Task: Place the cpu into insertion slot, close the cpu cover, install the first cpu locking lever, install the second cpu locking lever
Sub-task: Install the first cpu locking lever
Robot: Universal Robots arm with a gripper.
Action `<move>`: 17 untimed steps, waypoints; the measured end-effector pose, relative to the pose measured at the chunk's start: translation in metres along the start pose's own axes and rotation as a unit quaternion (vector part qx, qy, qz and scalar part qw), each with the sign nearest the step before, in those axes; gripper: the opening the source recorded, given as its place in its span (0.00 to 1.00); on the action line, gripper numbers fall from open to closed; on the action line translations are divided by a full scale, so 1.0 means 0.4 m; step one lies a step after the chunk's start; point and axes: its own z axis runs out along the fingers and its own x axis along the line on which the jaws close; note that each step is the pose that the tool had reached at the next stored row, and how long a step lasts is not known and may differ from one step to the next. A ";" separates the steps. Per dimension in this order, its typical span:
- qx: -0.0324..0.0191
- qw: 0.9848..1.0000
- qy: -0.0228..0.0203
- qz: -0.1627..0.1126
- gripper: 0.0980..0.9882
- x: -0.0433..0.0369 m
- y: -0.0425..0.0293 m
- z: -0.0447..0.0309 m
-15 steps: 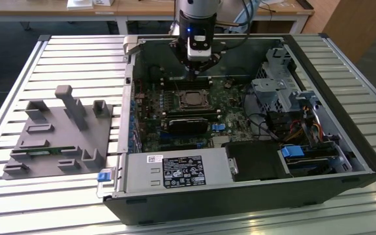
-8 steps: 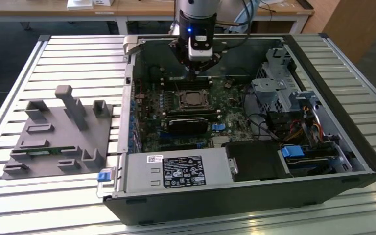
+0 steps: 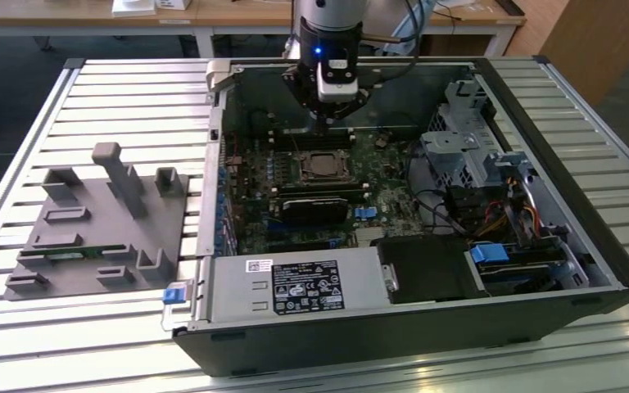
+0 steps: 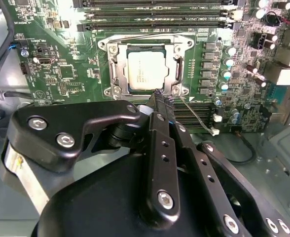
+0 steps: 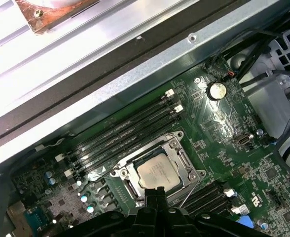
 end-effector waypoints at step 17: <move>-0.001 0.995 0.000 -0.095 0.01 0.000 0.000 0.000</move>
